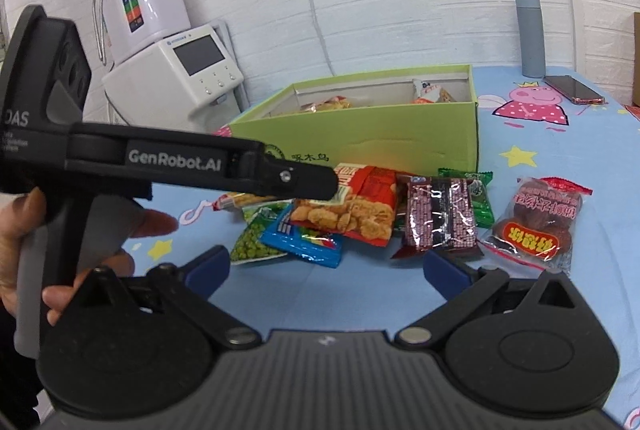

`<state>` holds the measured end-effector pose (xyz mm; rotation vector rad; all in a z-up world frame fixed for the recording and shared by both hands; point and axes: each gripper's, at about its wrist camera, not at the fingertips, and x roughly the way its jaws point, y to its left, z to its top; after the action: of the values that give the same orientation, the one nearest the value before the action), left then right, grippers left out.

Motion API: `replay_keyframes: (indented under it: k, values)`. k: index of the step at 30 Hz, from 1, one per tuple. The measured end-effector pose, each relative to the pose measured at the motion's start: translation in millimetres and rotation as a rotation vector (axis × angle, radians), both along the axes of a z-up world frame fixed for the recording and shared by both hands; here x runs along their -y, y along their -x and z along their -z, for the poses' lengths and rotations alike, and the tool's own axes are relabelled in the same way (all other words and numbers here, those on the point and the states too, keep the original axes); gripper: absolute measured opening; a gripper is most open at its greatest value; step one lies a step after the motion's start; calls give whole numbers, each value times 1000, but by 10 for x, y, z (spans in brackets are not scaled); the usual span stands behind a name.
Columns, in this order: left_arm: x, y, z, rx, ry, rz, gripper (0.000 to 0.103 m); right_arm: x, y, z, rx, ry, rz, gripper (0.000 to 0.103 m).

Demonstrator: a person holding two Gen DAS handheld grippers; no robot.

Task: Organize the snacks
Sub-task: 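Move the left gripper to the red peanut snack bag, then grasp the red peanut bag with the left gripper and lift it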

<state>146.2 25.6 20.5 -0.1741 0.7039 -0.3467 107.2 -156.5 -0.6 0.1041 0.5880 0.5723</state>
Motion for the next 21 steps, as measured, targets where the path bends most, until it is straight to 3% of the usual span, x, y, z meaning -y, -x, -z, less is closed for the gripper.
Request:
replay_keyframes:
  k: [6, 13, 14, 17, 21]
  values:
    - [-165, -348, 101, -88, 133, 10, 70, -180, -180, 37, 3, 19, -48, 102]
    - [-94, -699, 181, -94, 85, 37, 62, -281, -616, 49, -2, 38, -57, 102]
    - [-120, -739, 216, -107, 93, 40, 59, -289, -689, 80, -21, 37, -58, 102]
    - [-158, -789, 345, -177, 131, 108, 35, -331, -839, 171, -78, 8, -110, 102]
    - [-158, -609, 334, -151, 111, 105, 30, -402, -802, 199, -92, 32, -114, 102]
